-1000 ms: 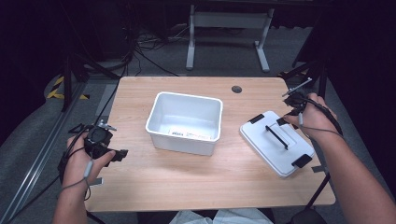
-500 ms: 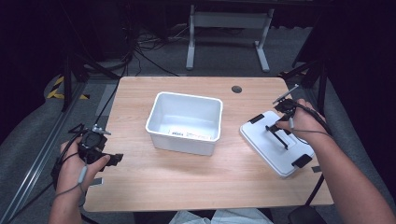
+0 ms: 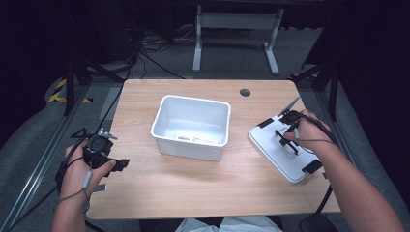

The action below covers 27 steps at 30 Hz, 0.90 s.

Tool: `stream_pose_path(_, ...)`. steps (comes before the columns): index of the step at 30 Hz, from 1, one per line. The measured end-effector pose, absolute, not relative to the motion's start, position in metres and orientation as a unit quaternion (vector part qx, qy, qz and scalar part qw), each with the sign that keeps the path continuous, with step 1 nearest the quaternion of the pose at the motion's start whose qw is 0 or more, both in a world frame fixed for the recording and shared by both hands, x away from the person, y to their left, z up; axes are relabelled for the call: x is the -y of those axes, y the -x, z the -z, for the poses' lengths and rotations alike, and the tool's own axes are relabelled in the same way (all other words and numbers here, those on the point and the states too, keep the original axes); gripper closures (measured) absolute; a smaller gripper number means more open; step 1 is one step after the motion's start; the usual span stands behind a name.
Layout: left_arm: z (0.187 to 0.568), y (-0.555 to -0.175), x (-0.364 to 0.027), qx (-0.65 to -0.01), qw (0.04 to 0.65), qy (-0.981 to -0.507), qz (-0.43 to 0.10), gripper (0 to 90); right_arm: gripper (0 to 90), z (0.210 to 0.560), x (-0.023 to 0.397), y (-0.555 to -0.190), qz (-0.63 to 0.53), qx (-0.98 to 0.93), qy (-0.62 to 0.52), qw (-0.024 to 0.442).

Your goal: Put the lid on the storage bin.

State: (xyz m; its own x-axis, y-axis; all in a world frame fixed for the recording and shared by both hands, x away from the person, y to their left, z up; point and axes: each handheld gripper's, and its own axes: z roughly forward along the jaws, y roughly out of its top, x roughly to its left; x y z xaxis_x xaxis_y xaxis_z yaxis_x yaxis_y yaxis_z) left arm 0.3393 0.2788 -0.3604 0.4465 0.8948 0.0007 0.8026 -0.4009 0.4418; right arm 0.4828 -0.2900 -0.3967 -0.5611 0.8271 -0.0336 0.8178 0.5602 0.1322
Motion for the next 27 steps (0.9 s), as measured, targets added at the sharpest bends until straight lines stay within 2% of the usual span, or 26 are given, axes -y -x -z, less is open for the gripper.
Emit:
stream_pose_path(4,0.36,-0.339,-0.279,-0.509,0.193,-0.831,-0.119,24.9,79.9,0.399,0.289,-0.484,-0.04,-0.885,-0.461,0.048)
stream_pose_path(6,0.36,-0.339,-0.279,-0.51,0.194,-0.83,-0.121,24.9,81.5,0.398,0.29,-0.485,-0.032,-0.887,-0.458,0.056)
stream_pose_path(18,0.358,-0.341,-0.28,-0.507,0.198,-0.83,-0.122,24.8,84.6,0.388,0.293,-0.487,-0.035,-0.89,-0.449,0.077)
stream_pose_path(27,0.351,-0.35,-0.28,-0.504,0.212,-0.828,-0.127,24.8,84.5,0.356,0.291,-0.484,-0.05,-0.892,-0.442,0.085)
